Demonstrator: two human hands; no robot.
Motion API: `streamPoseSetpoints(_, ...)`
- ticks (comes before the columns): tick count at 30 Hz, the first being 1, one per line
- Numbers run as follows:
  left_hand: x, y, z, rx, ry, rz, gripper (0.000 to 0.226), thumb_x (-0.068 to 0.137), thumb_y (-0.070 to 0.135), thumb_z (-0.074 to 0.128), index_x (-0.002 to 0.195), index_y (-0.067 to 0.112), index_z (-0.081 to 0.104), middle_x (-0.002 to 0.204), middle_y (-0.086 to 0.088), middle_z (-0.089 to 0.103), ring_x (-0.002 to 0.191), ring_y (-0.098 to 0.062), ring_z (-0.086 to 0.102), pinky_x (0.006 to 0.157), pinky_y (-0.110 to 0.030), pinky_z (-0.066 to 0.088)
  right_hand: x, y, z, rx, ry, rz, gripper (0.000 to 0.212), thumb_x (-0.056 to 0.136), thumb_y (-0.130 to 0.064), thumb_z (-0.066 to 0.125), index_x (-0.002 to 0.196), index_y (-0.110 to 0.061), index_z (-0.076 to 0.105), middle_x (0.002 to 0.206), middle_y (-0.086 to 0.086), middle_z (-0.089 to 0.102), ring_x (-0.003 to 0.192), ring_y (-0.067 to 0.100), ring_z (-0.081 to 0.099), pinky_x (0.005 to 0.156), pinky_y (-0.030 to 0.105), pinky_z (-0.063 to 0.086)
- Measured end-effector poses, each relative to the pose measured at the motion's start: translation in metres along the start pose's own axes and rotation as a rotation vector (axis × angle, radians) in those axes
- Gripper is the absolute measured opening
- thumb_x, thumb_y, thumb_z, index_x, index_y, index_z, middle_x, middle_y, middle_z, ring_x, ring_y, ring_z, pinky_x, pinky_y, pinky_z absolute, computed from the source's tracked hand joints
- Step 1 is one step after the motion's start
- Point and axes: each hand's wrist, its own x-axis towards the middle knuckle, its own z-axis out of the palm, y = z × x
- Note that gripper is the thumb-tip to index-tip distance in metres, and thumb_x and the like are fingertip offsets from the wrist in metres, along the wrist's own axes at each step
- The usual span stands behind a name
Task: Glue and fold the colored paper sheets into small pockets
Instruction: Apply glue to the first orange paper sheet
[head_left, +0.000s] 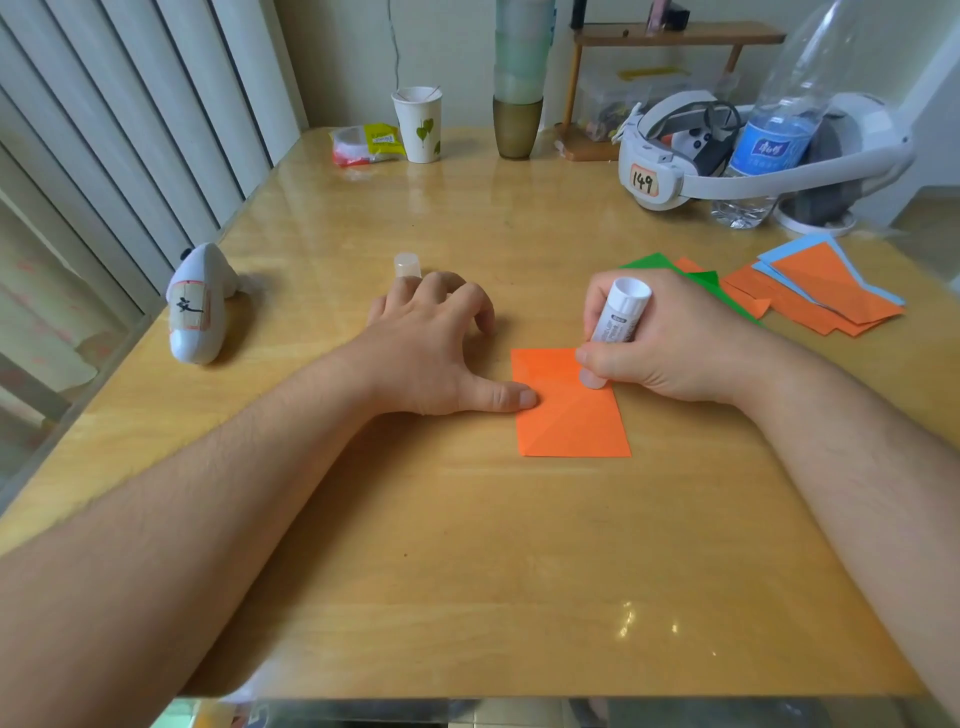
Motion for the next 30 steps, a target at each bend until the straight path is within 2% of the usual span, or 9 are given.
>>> streamPoseSetpoints(6, 0.0, -0.001, 0.001, 0.001, 0.003, 0.005, 0.086, 0.044, 0.103, 0.05, 0.109, 0.047, 0.042, 0.143, 0.013, 0.036, 0.138, -0.021, 0.024, 0.112, -0.041, 0.023, -0.004, 0.0, -0.01, -0.049, -0.032, 0.03, 0.02, 0.084, -0.016, 0.079, 0.079, -0.016, 0.06, 0.073, -0.004, 0.078, 0.081, 0.018, 0.072, 0.071, 0.037, 0.052)
streamPoseSetpoints(9, 0.001, -0.001, 0.001, -0.002, 0.003, 0.007, 0.085, 0.045, 0.103, 0.05, 0.109, 0.048, 0.042, 0.142, 0.013, 0.036, 0.138, -0.022, 0.024, 0.113, -0.042, 0.023, -0.003, 0.005, -0.014, -0.018, 0.056, 0.05, 0.018, 0.082, -0.013, 0.076, 0.077, -0.015, 0.059, 0.071, -0.002, 0.077, 0.078, 0.021, 0.07, 0.073, 0.04, 0.052)
streamPoseSetpoints(12, 0.0, -0.001, 0.0, -0.002, 0.0, 0.01, 0.084, 0.046, 0.103, 0.051, 0.109, 0.047, 0.042, 0.142, 0.012, 0.036, 0.138, -0.022, 0.024, 0.113, -0.042, 0.023, -0.001, 0.007, -0.013, 0.082, 0.176, 0.026, 0.021, 0.083, -0.013, 0.079, 0.075, -0.015, 0.059, 0.068, 0.004, 0.071, 0.064, 0.015, 0.057, 0.064, 0.035, 0.044)
streamPoseSetpoints(14, 0.0, -0.001, 0.0, 0.002, 0.001, 0.01, 0.084, 0.047, 0.102, 0.052, 0.109, 0.047, 0.043, 0.142, 0.012, 0.037, 0.138, -0.022, 0.024, 0.114, -0.042, 0.023, 0.0, 0.003, -0.007, 0.118, 0.149, -0.003, 0.021, 0.085, -0.011, 0.079, 0.077, -0.014, 0.06, 0.068, 0.004, 0.071, 0.067, 0.019, 0.064, 0.064, 0.037, 0.046)
streamPoseSetpoints(17, 0.0, 0.0, 0.001, 0.005, 0.003, 0.006, 0.086, 0.046, 0.102, 0.051, 0.11, 0.046, 0.043, 0.142, 0.012, 0.037, 0.139, -0.022, 0.024, 0.112, -0.041, 0.023, 0.0, -0.002, 0.004, 0.118, 0.035, -0.025, 0.02, 0.084, -0.005, 0.077, 0.08, -0.009, 0.058, 0.069, 0.006, 0.077, 0.079, 0.03, 0.074, 0.074, 0.041, 0.053)
streamPoseSetpoints(20, 0.0, -0.001, 0.001, 0.004, 0.006, 0.005, 0.087, 0.045, 0.103, 0.05, 0.11, 0.046, 0.042, 0.142, 0.012, 0.037, 0.139, -0.022, 0.025, 0.113, -0.042, 0.023, 0.002, -0.002, 0.007, 0.042, -0.002, -0.006, 0.021, 0.082, -0.008, 0.078, 0.08, -0.009, 0.057, 0.069, 0.004, 0.077, 0.079, 0.029, 0.073, 0.073, 0.042, 0.054)
streamPoseSetpoints(27, 0.0, -0.001, 0.0, 0.0, -0.007, 0.007, 0.087, 0.044, 0.103, 0.049, 0.11, 0.047, 0.043, 0.143, 0.012, 0.036, 0.14, -0.022, 0.024, 0.111, -0.04, 0.022, 0.004, 0.003, 0.002, 0.032, 0.037, 0.022, 0.021, 0.085, -0.009, 0.077, 0.082, -0.009, 0.056, 0.07, 0.005, 0.077, 0.076, 0.019, 0.077, 0.077, 0.04, 0.056)
streamPoseSetpoints(30, 0.0, -0.001, 0.0, -0.003, -0.002, 0.011, 0.086, 0.045, 0.103, 0.049, 0.11, 0.047, 0.042, 0.142, 0.012, 0.036, 0.14, -0.022, 0.023, 0.11, -0.038, 0.021, 0.007, 0.007, 0.002, -0.009, 0.068, 0.034, 0.022, 0.086, -0.017, 0.077, 0.084, -0.011, 0.056, 0.072, 0.003, 0.077, 0.078, 0.019, 0.076, 0.082, 0.047, 0.059)
